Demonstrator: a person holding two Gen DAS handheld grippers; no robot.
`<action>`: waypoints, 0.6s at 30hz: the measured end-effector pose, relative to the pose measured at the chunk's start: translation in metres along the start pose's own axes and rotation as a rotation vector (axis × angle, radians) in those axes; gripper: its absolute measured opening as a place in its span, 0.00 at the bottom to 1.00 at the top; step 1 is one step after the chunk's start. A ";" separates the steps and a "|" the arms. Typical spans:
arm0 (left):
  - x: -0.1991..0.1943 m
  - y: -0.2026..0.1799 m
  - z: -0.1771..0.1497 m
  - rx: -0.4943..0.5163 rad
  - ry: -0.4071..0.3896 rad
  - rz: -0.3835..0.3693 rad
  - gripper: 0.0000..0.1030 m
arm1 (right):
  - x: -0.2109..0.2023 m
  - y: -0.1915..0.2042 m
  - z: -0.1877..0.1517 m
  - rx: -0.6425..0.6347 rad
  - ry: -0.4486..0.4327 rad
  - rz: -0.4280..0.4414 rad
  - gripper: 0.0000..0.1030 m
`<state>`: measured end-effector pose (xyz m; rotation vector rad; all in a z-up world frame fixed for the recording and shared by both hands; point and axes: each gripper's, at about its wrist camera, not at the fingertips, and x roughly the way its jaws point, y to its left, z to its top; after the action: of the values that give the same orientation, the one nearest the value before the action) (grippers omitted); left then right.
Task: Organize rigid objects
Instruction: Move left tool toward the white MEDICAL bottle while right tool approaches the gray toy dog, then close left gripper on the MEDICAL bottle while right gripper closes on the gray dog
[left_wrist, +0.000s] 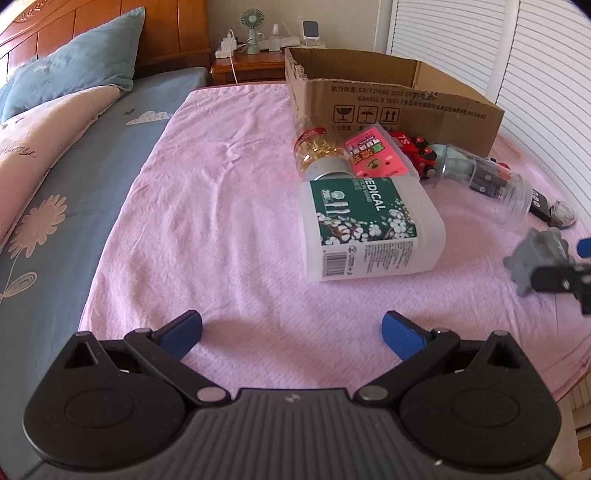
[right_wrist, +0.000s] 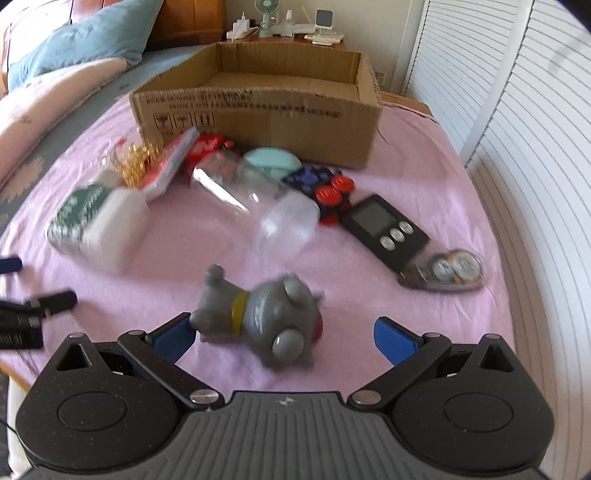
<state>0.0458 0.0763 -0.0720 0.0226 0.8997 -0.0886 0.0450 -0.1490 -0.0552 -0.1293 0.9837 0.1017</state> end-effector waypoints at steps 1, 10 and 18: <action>0.000 0.000 0.000 0.001 0.000 -0.001 1.00 | -0.002 -0.003 -0.004 0.000 -0.003 -0.002 1.00; 0.000 -0.003 -0.004 0.009 -0.041 -0.008 1.00 | 0.009 -0.018 -0.027 -0.010 -0.007 0.082 1.00; 0.006 -0.018 0.002 0.040 -0.057 -0.037 1.00 | 0.012 -0.014 -0.033 -0.081 -0.072 0.098 1.00</action>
<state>0.0494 0.0580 -0.0753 0.0404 0.8419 -0.1415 0.0262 -0.1675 -0.0821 -0.1508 0.9145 0.2352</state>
